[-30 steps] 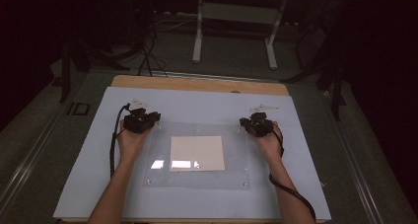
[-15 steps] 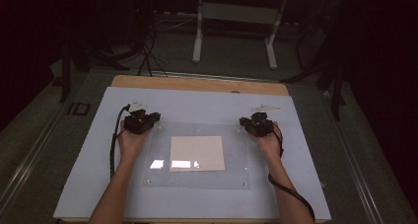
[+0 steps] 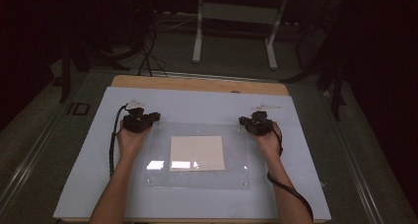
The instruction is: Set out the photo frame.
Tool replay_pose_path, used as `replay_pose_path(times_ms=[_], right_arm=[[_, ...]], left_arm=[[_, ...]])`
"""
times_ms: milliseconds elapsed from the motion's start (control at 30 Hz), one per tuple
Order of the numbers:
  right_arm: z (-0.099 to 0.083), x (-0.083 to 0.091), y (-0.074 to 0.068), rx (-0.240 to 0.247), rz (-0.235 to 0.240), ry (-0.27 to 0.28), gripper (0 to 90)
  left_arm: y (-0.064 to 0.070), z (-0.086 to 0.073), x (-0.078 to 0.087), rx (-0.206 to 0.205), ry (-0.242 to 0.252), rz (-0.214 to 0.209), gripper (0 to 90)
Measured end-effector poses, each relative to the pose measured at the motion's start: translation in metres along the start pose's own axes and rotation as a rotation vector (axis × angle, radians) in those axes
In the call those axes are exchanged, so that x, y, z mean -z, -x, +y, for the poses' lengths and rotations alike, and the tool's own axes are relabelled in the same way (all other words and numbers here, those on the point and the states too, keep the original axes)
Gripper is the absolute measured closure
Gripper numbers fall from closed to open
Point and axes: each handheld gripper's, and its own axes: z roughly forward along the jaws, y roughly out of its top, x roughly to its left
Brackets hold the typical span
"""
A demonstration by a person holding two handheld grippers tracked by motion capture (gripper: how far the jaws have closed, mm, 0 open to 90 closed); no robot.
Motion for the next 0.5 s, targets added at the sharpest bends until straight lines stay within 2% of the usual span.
replay_pose_path(times_ms=[200,400,500], right_arm=[[0.0024,-0.0013,0.0035,-0.026,0.020,-0.013,84.7],[0.0052,-0.0039,0.0077,-0.065,0.034,-0.022,84.7],[0.0066,-0.0054,0.0095,-0.079,0.041,-0.027,84.8]], left_arm=[[-0.0028,0.0037,-0.0019,0.022,-0.021,-0.012,82.4],[-0.0065,0.0059,-0.0068,0.071,-0.021,-0.027,82.5],[-0.0073,0.0084,-0.0080,0.078,-0.035,-0.026,82.8]])
